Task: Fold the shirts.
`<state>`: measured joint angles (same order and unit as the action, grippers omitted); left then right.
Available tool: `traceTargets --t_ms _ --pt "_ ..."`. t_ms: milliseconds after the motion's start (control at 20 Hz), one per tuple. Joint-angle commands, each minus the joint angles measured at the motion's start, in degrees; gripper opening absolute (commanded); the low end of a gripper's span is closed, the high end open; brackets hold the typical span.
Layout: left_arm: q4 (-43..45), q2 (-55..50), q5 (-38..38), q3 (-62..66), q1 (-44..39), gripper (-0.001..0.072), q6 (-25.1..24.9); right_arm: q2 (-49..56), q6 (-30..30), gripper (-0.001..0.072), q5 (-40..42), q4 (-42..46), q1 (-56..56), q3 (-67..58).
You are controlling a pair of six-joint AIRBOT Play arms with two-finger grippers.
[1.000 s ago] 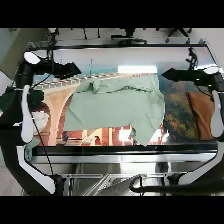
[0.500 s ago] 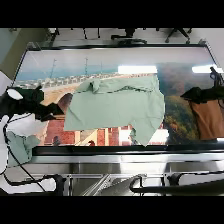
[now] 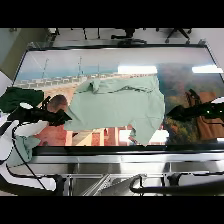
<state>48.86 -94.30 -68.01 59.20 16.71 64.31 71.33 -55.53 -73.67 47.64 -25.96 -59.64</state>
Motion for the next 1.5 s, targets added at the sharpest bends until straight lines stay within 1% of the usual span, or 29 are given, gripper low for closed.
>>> traceTargets --t_ms 0,50,150,250,300,350,400,450,500,600,650,750,800,900,1050,1150,1250,1300,1350,1400,1450 --pt "-3.80 -6.05 -3.56 4.90 -2.40 0.0045 -2.91 2.12 -0.09 0.0500 3.26 0.13 4.09 2.62" --pt "-3.43 -6.49 -4.24 5.64 -2.56 0.0016 -3.23 2.97 -0.09 0.0499 3.34 0.09 4.94 2.62" --pt "-3.48 -6.54 -4.26 6.34 -2.54 0.0015 -3.17 4.48 -0.02 0.0498 4.81 -0.15 6.36 2.62" --pt "-3.39 -6.54 -4.79 7.04 -2.40 0.0014 -2.67 5.09 0.02 0.0496 8.41 -0.90 7.02 2.58" --pt "-3.41 -6.27 -4.87 7.02 -2.38 0.0014 -2.62 5.11 0.24 0.0481 10.23 -1.75 6.99 2.56" --pt "-3.43 -5.88 -4.76 7.02 -2.40 0.0013 -2.62 5.11 0.24 0.0297 11.39 -1.75 6.99 2.25" --pt "-3.43 -5.22 -4.26 7.02 -2.40 0.0012 -2.62 5.11 0.26 0.0193 12.09 -2.05 6.99 1.99" --pt "-3.63 -4.15 -3.91 7.02 -2.40 0.0012 -2.58 5.11 1.64 0.0069 11.91 -3.67 6.99 1.62" --pt "-4.13 -2.43 -4.00 7.04 -2.40 0.0012 -2.54 4.98 2.99 0.0018 11.06 -6.56 6.99 1.07" --pt "-6.58 3.21 -5.35 7.56 -2.40 0.0011 -2.56 2.75 7.34 0.0018 5.90 -13.66 6.82 -2.21" --pt "-7.82 6.78 -7.41 8.98 -2.40 0.0011 -2.54 -0.02 8.04 0.0018 3.17 -16.72 6.56 -5.35" --pt "-11.63 15.54 -12.55 14.84 -2.38 0.0011 -2.16 -7.65 9.33 0.0018 0.92 -21.44 5.99 -13.60" --pt "-14.56 20.28 -14.29 19.30 -2.38 0.0011 -1.25 -12.63 10.36 0.0017 1.16 -23.41 5.44 -18.84" --pt "-18.58 28.94 -14.27 29.94 -2.38 0.0011 0.72 -22.12 12.24 0.0017 4.48 -24.74 4.07 -29.73" --pt "-17.92 38.36 -9.75 48.48 -2.38 0.0011 1.75 -32.63 12.28 0.0017 10.75 -23.87 1.11 -41.81" --pt "-11.26 42.42 -7.19 59.63 -2.38 0.0011 3.26 -37.64 12.26 0.0017 12.33 -21.99 -0.76 -45.88" --pt "-1.11 46.31 -4.81 64.59 -2.38 0.0011 6.99 -41.09 12.26 0.0017 14.53 -17.88 -1.44 -47.32" --pt "4.24 48.46 -4.28 64.26 -2.38 0.0011 8.39 -41.70 12.26 0.0017 15.54 -16.39 -1.44 -47.34" --pt "7.52 50.53 -3.74 61.99 -2.40 0.0011 8.55 -41.68 12.22 0.0016 16.17 -15.04 -1.42 -47.32" --pt "10.29 52.43 -3.39 58.07 -2.40 0.0011 8.50 -41.13 11.91 0.0017 16.22 -13.73 -1.42 -47.32" --pt "11.69 53.77 -3.37 53.46 -2.40 0.0012 8.46 -40.00 10.21 0.0017 15.52 -13.11 -1.44 -47.25"
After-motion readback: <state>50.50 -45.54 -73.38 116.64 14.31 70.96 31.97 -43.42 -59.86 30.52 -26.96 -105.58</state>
